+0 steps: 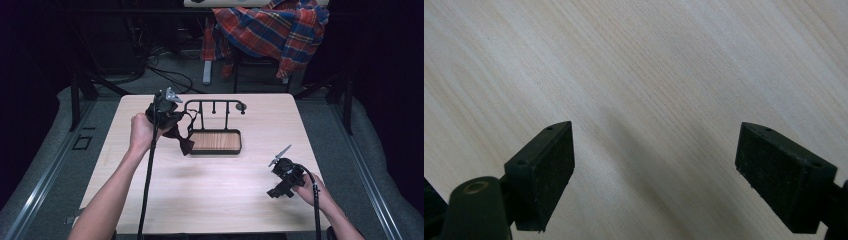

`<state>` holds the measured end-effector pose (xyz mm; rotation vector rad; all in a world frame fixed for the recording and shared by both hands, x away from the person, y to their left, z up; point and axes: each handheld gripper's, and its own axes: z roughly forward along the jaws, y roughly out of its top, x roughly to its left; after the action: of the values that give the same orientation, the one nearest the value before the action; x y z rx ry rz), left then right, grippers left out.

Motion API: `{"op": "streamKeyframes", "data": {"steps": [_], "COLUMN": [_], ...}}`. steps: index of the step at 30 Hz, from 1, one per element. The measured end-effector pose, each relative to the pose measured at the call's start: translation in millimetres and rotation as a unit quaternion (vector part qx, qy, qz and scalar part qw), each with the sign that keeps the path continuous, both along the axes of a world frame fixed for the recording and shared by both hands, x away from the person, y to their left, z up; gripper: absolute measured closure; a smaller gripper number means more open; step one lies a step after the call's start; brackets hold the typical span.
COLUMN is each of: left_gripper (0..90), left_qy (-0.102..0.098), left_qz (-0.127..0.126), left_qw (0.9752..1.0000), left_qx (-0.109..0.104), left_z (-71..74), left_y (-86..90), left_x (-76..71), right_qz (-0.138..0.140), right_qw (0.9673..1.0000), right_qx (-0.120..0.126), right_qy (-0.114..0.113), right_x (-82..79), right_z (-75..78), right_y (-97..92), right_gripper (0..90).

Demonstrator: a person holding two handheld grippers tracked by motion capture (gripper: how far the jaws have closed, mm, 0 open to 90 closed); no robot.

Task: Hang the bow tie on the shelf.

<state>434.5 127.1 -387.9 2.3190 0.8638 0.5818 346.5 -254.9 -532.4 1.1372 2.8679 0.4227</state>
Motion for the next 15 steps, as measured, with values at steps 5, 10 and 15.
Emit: {"op": "streamKeyframes", "data": {"steps": [5, 10, 15], "left_gripper": [89.0, 89.0, 88.9], "left_qy": [-0.001, 0.001, 0.004], "left_qz": [0.009, 0.016, 0.026], "left_qw": [1.0000, 0.9999, 0.9996], "left_qx": [0.000, 0.005, 0.010], "left_z": [2.8, 3.7, 0.0], "left_y": [0.4, 0.2, -0.7], "left_x": [9.3, 18.6, 27.5], "right_qz": [0.003, 0.004, 0.005], "right_qw": [1.0000, 1.0000, 1.0000], "right_qx": [-0.002, 0.001, -0.002], "right_qy": [0.002, 0.001, 0.000], "right_x": [0.4, -0.1, -0.1], "right_z": [0.5, 0.2, 1.1], "right_y": [-0.2, 0.4, 0.2], "right_gripper": [15.9, 15.9, 15.9]}}
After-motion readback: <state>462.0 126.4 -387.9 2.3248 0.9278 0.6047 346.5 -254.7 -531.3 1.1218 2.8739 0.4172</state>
